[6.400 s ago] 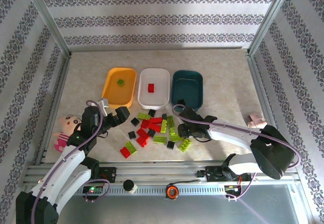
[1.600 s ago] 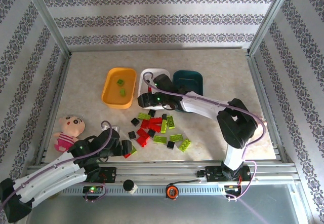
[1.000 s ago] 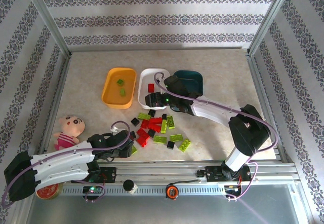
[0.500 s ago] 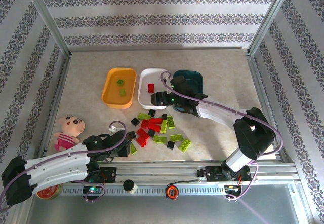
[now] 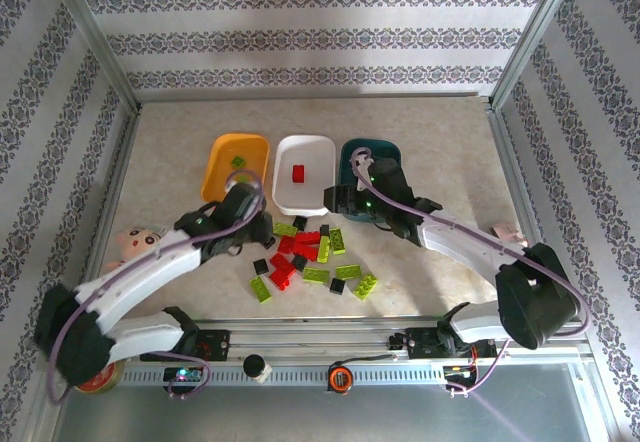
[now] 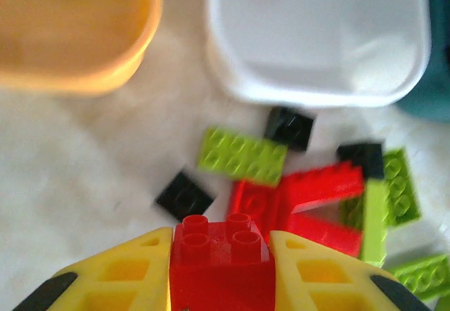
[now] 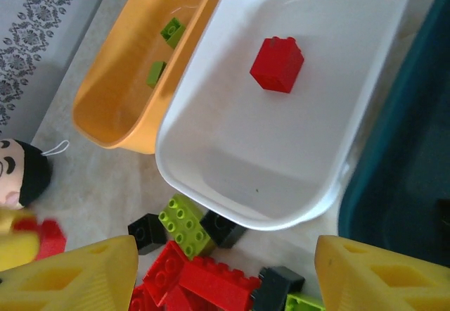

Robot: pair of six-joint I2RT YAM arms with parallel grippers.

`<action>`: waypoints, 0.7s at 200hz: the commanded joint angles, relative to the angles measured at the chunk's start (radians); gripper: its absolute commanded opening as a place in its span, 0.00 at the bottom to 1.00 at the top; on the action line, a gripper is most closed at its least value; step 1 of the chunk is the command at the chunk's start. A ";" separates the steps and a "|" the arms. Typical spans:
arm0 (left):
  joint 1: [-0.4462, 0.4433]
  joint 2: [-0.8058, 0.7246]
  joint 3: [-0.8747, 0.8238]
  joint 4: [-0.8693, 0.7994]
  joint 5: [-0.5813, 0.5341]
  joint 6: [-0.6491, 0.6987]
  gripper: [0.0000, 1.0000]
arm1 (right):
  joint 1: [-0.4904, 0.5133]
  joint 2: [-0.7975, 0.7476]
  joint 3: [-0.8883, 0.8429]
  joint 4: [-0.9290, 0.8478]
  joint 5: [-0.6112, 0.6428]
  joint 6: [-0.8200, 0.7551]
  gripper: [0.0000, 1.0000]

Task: Sort the legos into containers by color
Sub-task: Place the lego in the container.

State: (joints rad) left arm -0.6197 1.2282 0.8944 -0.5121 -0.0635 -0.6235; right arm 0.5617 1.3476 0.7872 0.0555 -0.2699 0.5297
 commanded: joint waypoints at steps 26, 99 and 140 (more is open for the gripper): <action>0.083 0.358 0.329 0.159 0.049 0.160 0.26 | -0.014 -0.123 -0.095 -0.034 0.035 0.008 0.68; 0.090 0.758 0.723 0.121 0.101 0.156 0.33 | -0.016 -0.265 -0.221 -0.116 0.077 -0.003 0.70; 0.089 0.814 0.798 0.118 0.106 0.143 0.55 | 0.002 -0.349 -0.292 -0.218 0.088 0.012 0.71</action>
State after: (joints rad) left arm -0.5301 2.0373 1.6341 -0.3801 0.0303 -0.4824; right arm 0.5522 1.0515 0.5407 -0.0807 -0.2142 0.5285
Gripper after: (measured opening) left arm 0.486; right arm 0.704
